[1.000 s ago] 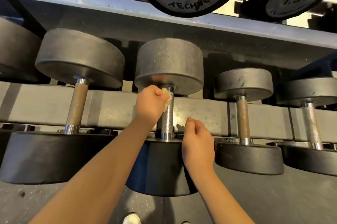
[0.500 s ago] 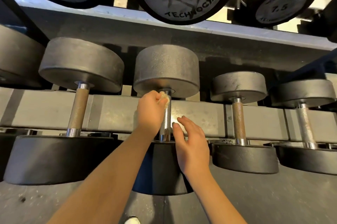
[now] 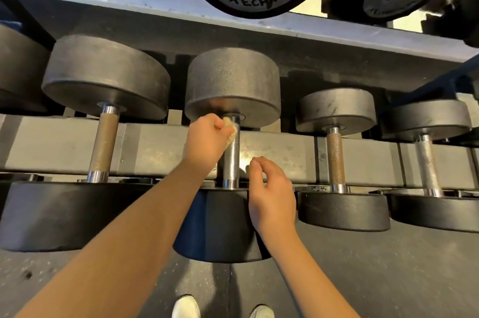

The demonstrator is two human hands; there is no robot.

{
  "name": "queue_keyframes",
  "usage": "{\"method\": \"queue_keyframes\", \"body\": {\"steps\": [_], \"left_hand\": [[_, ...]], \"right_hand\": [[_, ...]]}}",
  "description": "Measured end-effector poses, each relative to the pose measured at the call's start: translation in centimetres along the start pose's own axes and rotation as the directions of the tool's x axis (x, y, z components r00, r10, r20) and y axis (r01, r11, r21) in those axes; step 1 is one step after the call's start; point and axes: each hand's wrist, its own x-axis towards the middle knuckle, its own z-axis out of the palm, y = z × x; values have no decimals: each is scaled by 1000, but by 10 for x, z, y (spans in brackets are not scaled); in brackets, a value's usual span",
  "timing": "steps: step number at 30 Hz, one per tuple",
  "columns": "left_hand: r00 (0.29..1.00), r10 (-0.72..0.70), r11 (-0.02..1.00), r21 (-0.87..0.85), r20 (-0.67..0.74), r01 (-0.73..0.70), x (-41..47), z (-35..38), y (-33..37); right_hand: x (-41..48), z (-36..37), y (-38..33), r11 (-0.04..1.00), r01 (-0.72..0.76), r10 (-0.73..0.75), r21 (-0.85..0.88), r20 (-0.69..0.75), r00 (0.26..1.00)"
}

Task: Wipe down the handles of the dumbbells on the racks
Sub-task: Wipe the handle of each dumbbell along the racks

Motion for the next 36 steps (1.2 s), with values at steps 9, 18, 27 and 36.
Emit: {"method": "queue_keyframes", "body": {"steps": [9,18,27,36], "left_hand": [[979,-16,996,85,203,-2,-28,-16,2],[980,-64,998,33,186,59,-30,-11,0],[967,-113,991,-48,228,127,-32,-15,-1],[995,-74,995,-58,71,78,-6,-9,1]], "right_hand": [[-1,5,-4,982,-160,159,-99,-16,987],[-5,8,-3,989,-151,150,-5,-77,986],[-4,2,-7,989,-150,149,-5,-57,987],[-3,6,0,989,-131,136,61,-79,988]]}}
